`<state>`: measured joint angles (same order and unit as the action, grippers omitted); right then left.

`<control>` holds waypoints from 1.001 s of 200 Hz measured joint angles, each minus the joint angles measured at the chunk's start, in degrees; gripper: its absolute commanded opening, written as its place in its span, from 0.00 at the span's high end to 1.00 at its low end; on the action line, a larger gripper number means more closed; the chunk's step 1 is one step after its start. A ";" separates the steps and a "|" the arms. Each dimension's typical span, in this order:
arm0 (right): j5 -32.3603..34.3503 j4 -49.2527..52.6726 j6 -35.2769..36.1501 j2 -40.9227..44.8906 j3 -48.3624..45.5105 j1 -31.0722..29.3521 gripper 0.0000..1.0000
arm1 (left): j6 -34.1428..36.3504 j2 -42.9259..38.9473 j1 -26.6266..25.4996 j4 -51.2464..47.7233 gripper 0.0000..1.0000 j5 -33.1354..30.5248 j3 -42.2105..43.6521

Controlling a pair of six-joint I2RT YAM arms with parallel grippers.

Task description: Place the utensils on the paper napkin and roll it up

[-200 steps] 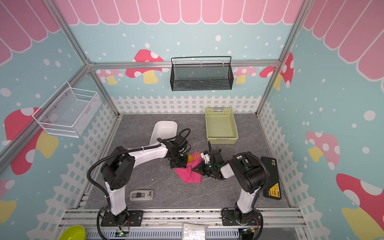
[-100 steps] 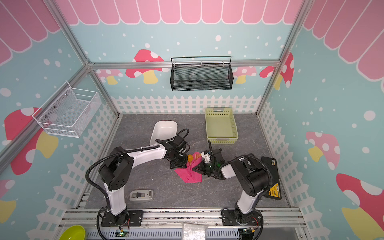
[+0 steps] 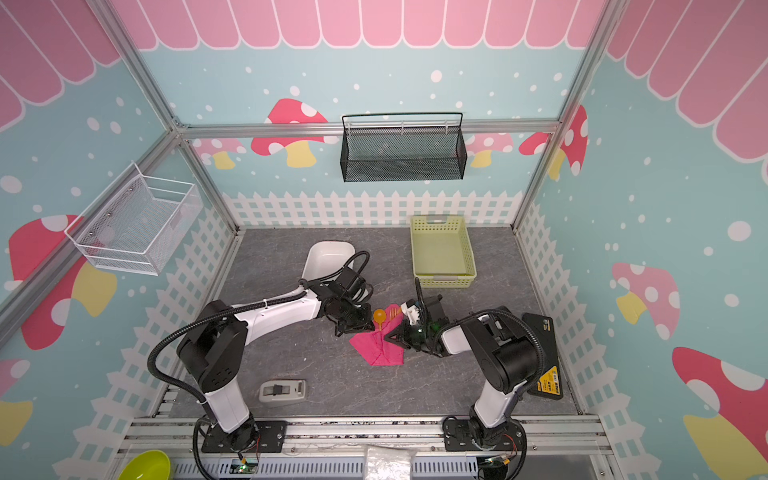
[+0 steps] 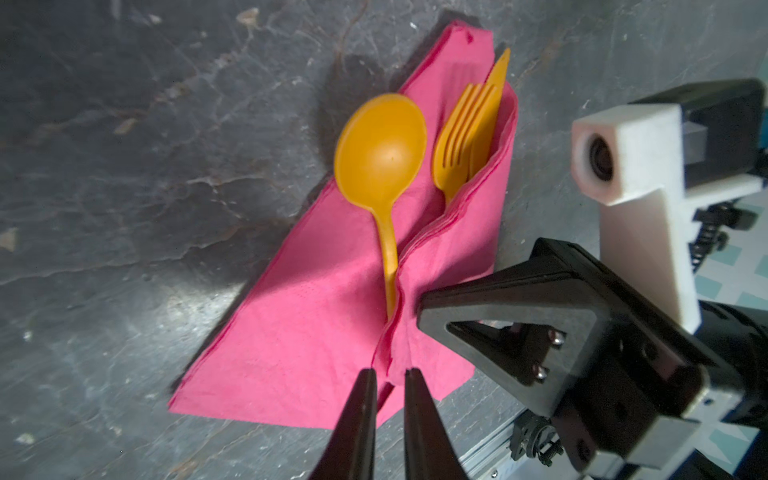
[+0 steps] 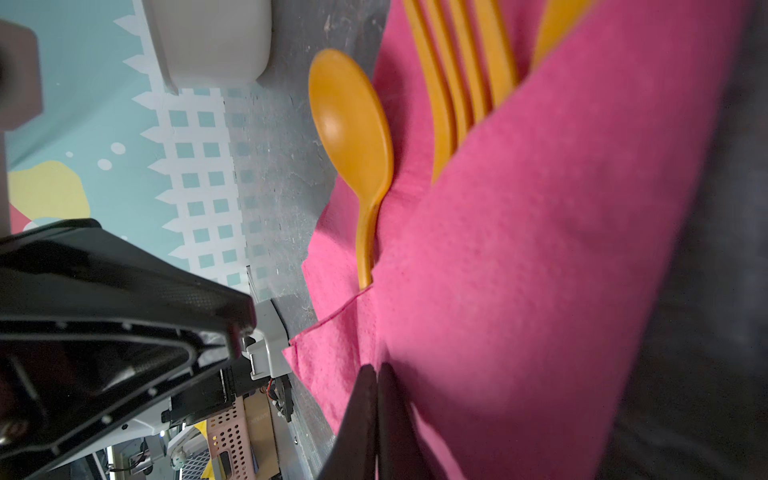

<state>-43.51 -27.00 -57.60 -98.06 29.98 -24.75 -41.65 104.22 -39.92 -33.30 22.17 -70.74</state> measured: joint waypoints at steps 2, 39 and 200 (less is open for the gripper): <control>0.00 0.04 0.04 0.00 0.02 0.00 0.93 | -0.02 0.02 -0.09 0.07 0.84 0.13 0.00; 0.00 0.90 0.42 0.00 0.50 0.00 0.93 | -0.17 1.90 -1.99 0.96 0.89 1.53 -0.02; 2.67 12.74 6.95 0.09 11.34 0.00 0.93 | -0.17 6.25 -1.79 1.60 0.94 1.22 1.92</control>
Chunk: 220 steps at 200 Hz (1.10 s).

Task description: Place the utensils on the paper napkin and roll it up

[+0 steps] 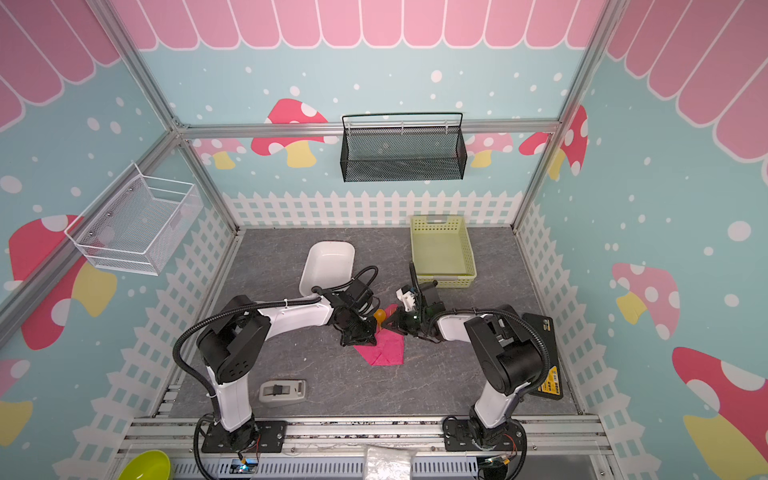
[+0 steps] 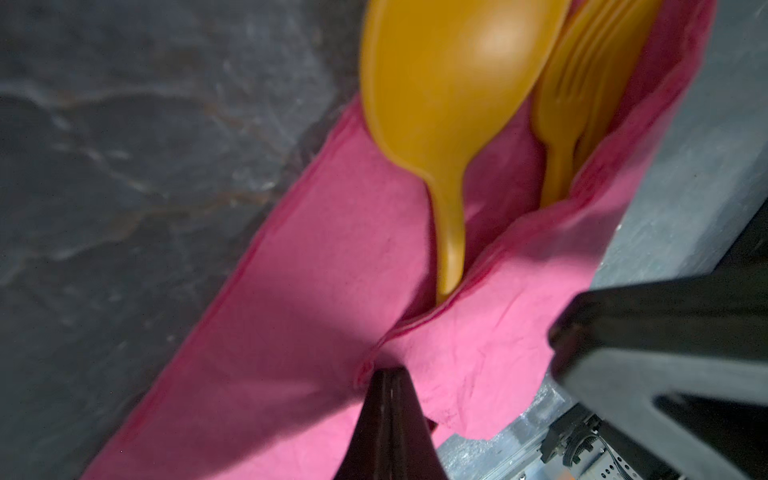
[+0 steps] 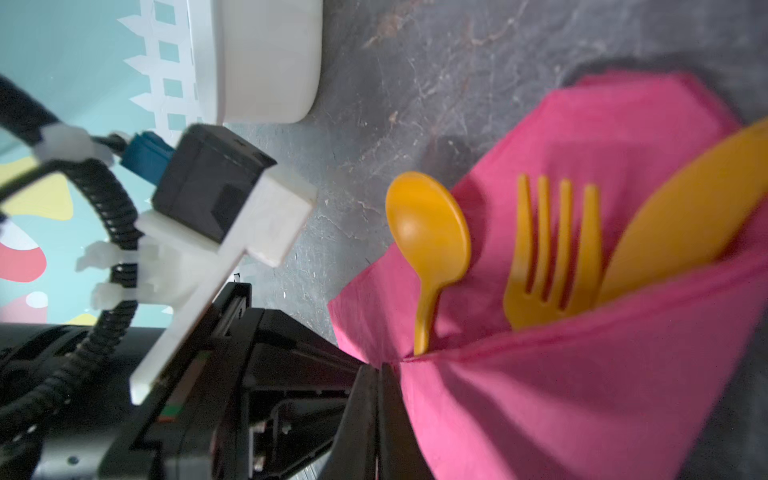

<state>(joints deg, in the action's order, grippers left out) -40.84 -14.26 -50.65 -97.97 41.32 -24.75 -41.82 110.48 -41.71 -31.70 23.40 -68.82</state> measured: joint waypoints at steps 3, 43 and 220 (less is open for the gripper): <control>0.07 0.26 0.20 -0.24 0.46 0.00 0.93 | -0.02 0.00 0.02 0.04 0.94 0.02 0.04; 0.90 3.89 2.45 -2.82 3.82 -0.11 0.94 | -0.02 0.00 0.07 0.28 0.94 0.26 0.20; 12.96 21.57 12.68 -6.60 13.16 -3.48 0.94 | -0.02 0.00 0.39 0.74 0.95 0.87 0.44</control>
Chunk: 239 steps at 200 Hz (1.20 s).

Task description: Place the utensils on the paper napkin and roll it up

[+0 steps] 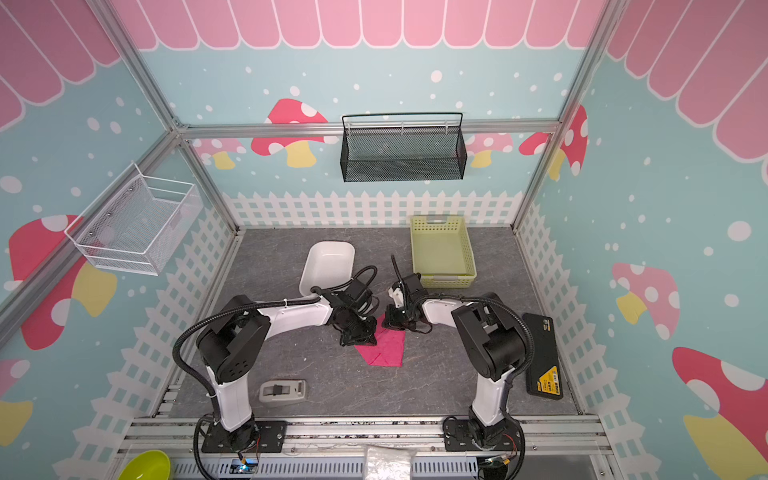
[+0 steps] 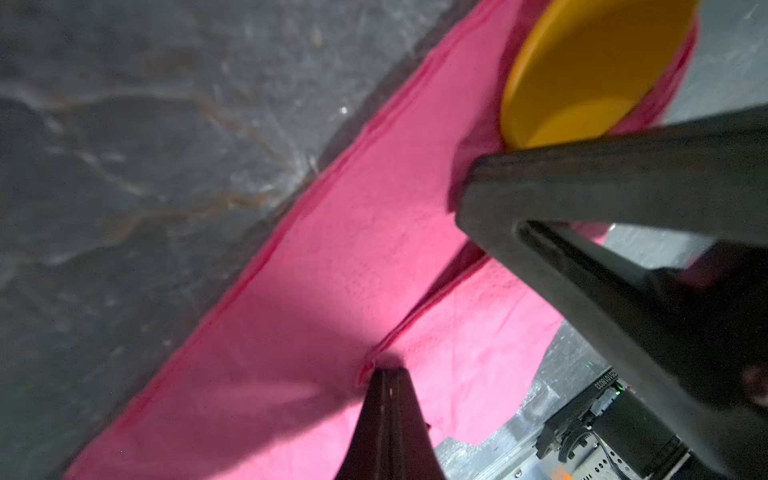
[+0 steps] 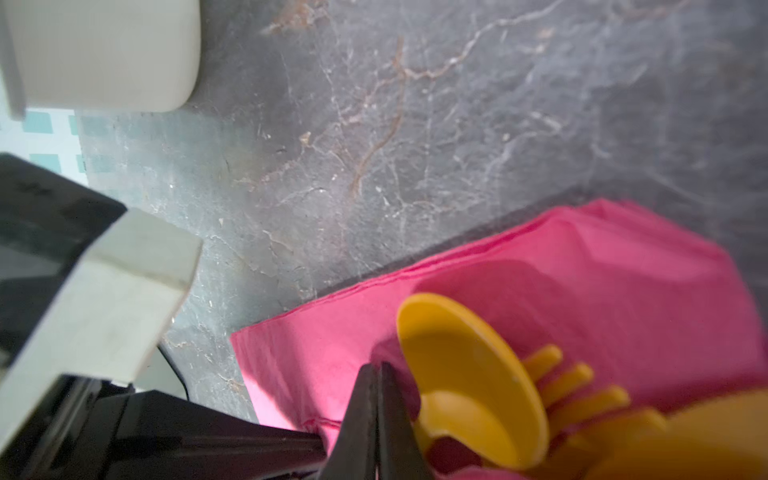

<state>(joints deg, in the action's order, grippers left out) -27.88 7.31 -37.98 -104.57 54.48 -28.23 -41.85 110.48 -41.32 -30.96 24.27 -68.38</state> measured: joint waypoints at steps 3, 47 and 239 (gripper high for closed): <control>0.07 0.20 0.15 0.02 0.09 -0.02 0.94 | 0.00 0.00 0.00 0.00 0.95 0.00 0.00; 0.37 2.40 0.68 1.36 0.68 -0.02 0.93 | 0.00 0.00 0.00 0.00 0.95 0.00 0.00; 0.52 4.98 0.50 6.69 -6.25 -6.29 0.93 | 0.00 0.00 0.00 0.00 0.96 0.00 0.00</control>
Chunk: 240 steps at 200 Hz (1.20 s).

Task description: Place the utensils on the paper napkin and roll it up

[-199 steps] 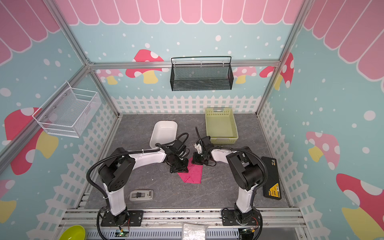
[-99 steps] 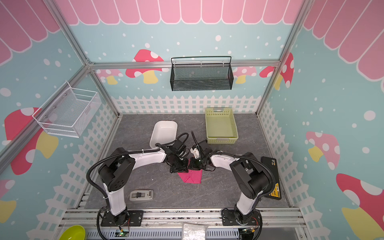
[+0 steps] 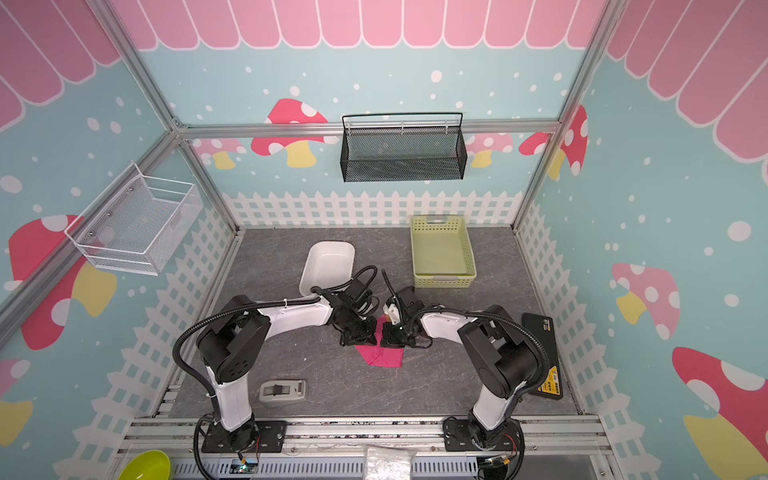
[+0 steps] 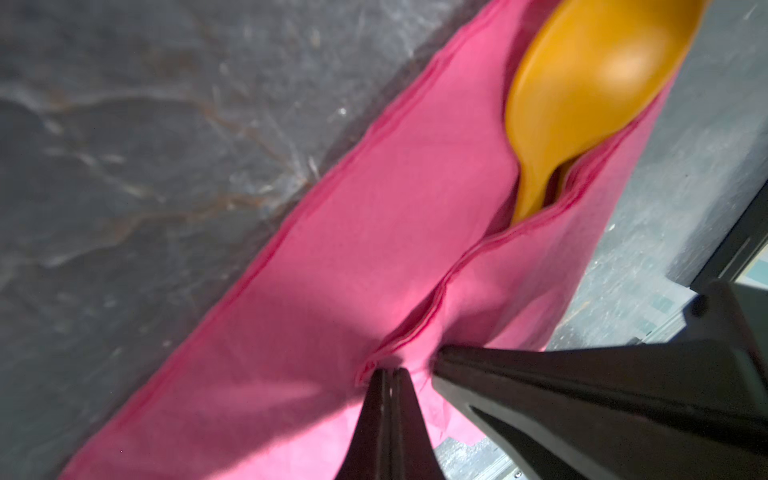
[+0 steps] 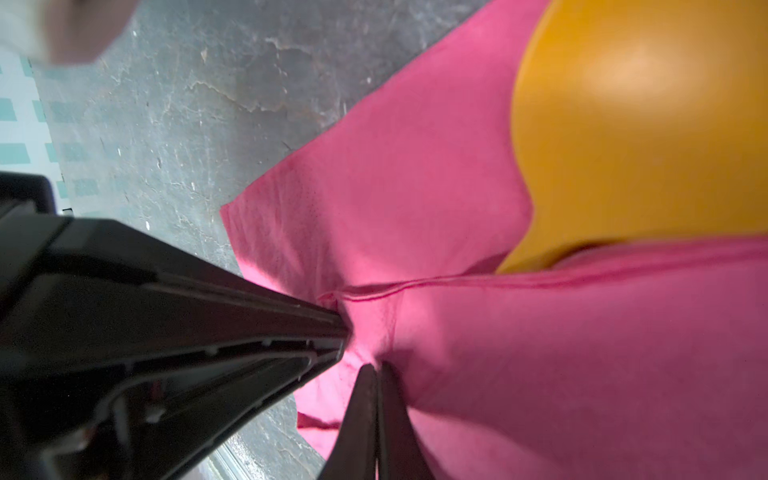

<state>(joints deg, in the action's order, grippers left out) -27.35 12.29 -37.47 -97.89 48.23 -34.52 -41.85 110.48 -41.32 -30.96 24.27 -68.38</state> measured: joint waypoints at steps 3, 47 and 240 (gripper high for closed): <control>0.04 0.07 0.09 -0.09 0.07 -0.02 0.93 | 0.00 0.00 0.00 0.00 0.96 0.00 0.00; 1.18 2.78 1.75 -1.01 2.08 -0.50 0.93 | 0.00 0.00 0.00 0.00 0.96 0.00 0.00; 7.43 10.43 4.63 0.48 4.70 -1.20 0.93 | -0.02 0.33 0.00 0.83 0.97 0.90 -0.02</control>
<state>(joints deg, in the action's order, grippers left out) -19.92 22.72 -32.84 -97.41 52.93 -35.73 -41.87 110.80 -41.32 -30.13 25.17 -68.40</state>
